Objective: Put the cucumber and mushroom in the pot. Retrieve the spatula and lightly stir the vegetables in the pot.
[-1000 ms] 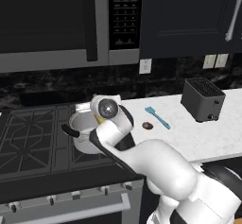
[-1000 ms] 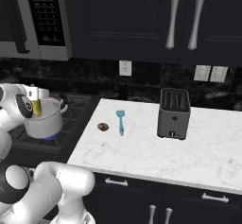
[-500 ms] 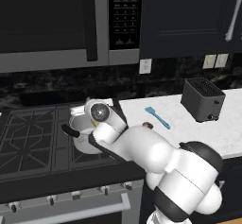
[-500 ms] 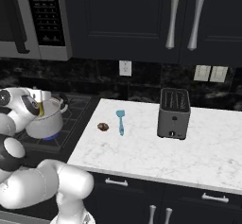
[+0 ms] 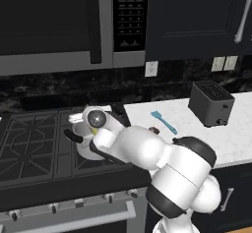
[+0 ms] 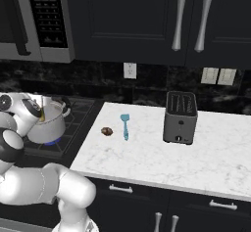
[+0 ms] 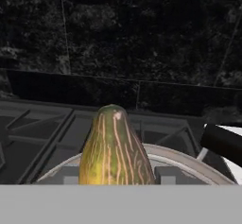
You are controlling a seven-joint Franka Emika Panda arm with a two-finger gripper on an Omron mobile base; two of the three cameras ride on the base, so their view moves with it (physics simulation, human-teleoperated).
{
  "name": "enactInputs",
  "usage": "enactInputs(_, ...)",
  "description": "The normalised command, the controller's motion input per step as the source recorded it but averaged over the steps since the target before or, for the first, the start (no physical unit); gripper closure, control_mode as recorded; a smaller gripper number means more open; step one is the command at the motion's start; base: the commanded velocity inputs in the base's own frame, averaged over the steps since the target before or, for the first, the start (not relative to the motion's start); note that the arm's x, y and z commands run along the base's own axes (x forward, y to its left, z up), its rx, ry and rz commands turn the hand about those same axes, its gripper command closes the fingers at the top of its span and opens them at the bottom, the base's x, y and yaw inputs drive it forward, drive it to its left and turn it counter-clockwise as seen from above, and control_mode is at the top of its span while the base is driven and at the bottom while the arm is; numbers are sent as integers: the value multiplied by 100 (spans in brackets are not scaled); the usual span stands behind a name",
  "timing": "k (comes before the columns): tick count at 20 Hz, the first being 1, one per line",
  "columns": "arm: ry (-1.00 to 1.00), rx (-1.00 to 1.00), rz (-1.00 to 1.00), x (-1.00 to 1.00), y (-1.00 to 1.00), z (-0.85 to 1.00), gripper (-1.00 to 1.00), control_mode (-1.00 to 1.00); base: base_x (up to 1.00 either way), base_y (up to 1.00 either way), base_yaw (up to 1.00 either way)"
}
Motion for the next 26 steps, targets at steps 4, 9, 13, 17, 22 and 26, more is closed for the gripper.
enactInputs(4,5,0,0,0,0,-50,100,-100,0,0,0)
enactInputs(9,0,0,0,0,0,-33,100,-100,0,0,0)
enactInputs(13,0,0,0,-2,0,0,-100,-100,0,0,0)
enactInputs(17,0,1,0,-6,0,38,-100,-100,0,0,0)
enactInputs(22,0,4,0,-1,0,68,-100,-100,0,0,0)
enactInputs(26,0,4,0,-15,-12,92,-100,-100,0,0,0)
